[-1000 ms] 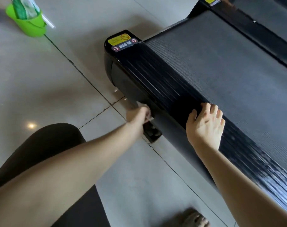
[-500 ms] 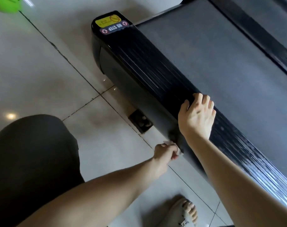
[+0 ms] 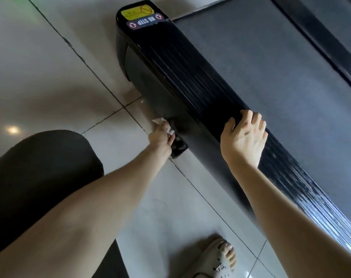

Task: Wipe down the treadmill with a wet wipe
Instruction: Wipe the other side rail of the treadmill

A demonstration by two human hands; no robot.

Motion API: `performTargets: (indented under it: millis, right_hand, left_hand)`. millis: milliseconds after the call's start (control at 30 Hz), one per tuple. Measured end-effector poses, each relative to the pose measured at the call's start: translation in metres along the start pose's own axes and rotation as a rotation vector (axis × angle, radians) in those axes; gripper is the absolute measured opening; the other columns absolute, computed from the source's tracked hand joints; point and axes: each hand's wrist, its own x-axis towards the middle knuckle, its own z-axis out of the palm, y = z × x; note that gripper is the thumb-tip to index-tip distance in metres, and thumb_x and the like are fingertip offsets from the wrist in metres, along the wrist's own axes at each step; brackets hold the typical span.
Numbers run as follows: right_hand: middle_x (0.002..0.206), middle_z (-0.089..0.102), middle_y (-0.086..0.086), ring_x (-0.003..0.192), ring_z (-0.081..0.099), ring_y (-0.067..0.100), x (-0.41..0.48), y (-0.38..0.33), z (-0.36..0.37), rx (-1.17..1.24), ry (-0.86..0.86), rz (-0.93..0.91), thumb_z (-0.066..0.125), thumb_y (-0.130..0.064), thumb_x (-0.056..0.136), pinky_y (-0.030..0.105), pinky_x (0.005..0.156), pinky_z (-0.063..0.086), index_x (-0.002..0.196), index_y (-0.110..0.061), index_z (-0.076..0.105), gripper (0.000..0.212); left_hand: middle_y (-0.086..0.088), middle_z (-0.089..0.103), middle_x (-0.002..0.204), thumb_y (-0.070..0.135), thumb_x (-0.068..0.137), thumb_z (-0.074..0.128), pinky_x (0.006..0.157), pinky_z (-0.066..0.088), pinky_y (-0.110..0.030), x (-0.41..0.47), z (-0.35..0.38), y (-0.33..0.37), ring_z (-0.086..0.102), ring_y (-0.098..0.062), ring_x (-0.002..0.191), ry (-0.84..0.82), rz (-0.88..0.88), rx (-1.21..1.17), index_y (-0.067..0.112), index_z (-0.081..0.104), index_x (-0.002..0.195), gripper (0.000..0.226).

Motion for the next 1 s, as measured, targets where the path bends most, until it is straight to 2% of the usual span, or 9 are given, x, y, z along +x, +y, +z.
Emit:
performTargets:
  millis: [100, 267, 333, 433, 533, 600, 700, 867, 1000]
  right_hand:
    - [0.124, 0.055, 0.014, 0.117, 0.048, 0.035, 0.000, -0.001, 0.000, 0.004, -0.009, -0.001, 0.043, -0.034, 0.100, 0.050, 0.101, 0.038, 0.125, -0.010, 0.054, 0.036]
    - [0.125, 0.055, 0.012, 0.119, 0.048, 0.034, 0.000, -0.002, 0.000, 0.014, -0.011, -0.009, 0.043, -0.035, 0.100, 0.049, 0.102, 0.038, 0.126, -0.010, 0.054, 0.038]
    - [0.125, 0.055, 0.012, 0.118, 0.049, 0.033, 0.000, 0.000, -0.001, 0.013, -0.010, -0.014, 0.042, -0.036, 0.100, 0.048, 0.101, 0.039, 0.126, -0.010, 0.054, 0.038]
    - [0.125, 0.055, 0.011, 0.118, 0.049, 0.032, 0.000, 0.000, -0.001, 0.003, -0.015, -0.016, 0.041, -0.037, 0.100, 0.047, 0.101, 0.039, 0.125, -0.011, 0.054, 0.038]
    - [0.123, 0.055, 0.012, 0.116, 0.049, 0.034, 0.000, 0.000, -0.002, 0.002, -0.014, -0.006, 0.042, -0.036, 0.100, 0.048, 0.100, 0.038, 0.123, -0.010, 0.054, 0.037]
    - [0.122, 0.055, 0.013, 0.115, 0.049, 0.034, -0.002, -0.001, -0.001, -0.009, -0.016, -0.009, 0.043, -0.035, 0.100, 0.048, 0.099, 0.039, 0.121, -0.009, 0.054, 0.035]
    - [0.119, 0.056, 0.014, 0.113, 0.050, 0.036, -0.002, -0.002, -0.001, -0.023, -0.009, -0.015, 0.043, -0.033, 0.099, 0.049, 0.097, 0.039, 0.118, -0.008, 0.054, 0.033]
    - [0.119, 0.055, 0.017, 0.114, 0.049, 0.038, -0.002, -0.003, -0.003, -0.033, -0.026, -0.011, 0.044, -0.031, 0.100, 0.052, 0.097, 0.039, 0.118, -0.007, 0.054, 0.033]
    - [0.118, 0.055, 0.020, 0.113, 0.049, 0.041, 0.000, -0.001, -0.004, -0.082, -0.080, -0.012, 0.047, -0.027, 0.100, 0.053, 0.097, 0.039, 0.117, -0.004, 0.055, 0.029]
  left_hand:
    - [-0.005, 0.053, 0.060, -0.009, 0.086, 0.052, 0.061, 0.050, -0.022, -0.019, -0.012, -0.066, 0.050, -0.012, 0.049, -0.129, -0.128, 0.144, 0.012, 0.054, 0.073, 0.025]
    - [-0.010, 0.062, 0.058, -0.014, 0.082, 0.055, 0.053, 0.053, -0.023, -0.081, -0.022, -0.163, 0.061, -0.014, 0.046, -0.379, -0.355, 0.489, 0.004, 0.062, 0.067, 0.024]
    - [-0.008, 0.063, 0.052, -0.015, 0.084, 0.055, 0.047, 0.051, -0.019, -0.097, -0.017, -0.169, 0.062, -0.012, 0.041, -0.375, -0.379, 0.533, 0.000, 0.062, 0.068, 0.023]
    - [-0.008, 0.059, 0.051, -0.013, 0.083, 0.054, 0.048, 0.052, -0.021, -0.088, -0.012, -0.139, 0.058, -0.014, 0.042, -0.269, -0.318, 0.548, -0.001, 0.060, 0.069, 0.019]
    - [-0.008, 0.053, 0.066, -0.010, 0.079, 0.052, 0.052, 0.046, -0.024, -0.055, -0.008, -0.075, 0.051, -0.012, 0.045, -0.104, -0.157, 0.328, 0.006, 0.058, 0.072, 0.018]
    - [-0.005, 0.057, 0.073, -0.008, 0.085, 0.054, 0.058, 0.050, -0.021, -0.032, -0.001, -0.021, 0.052, -0.010, 0.053, 0.003, -0.040, 0.070, 0.006, 0.065, 0.090, 0.018]
    - [-0.005, 0.063, 0.084, -0.002, 0.095, 0.055, 0.056, 0.052, -0.020, -0.030, 0.002, 0.004, 0.057, -0.011, 0.060, -0.026, 0.012, 0.006, 0.007, 0.065, 0.109, 0.019]
    - [0.000, 0.053, 0.048, -0.011, 0.089, 0.048, 0.058, 0.042, -0.025, -0.079, -0.015, -0.095, 0.050, -0.016, 0.053, -0.258, -0.234, 0.329, 0.009, 0.054, 0.066, 0.032]
    - [-0.004, 0.050, 0.056, -0.015, 0.079, 0.046, 0.049, 0.037, -0.023, -0.058, -0.004, -0.057, 0.044, -0.014, 0.041, -0.116, -0.085, 0.247, 0.014, 0.054, 0.054, 0.039]
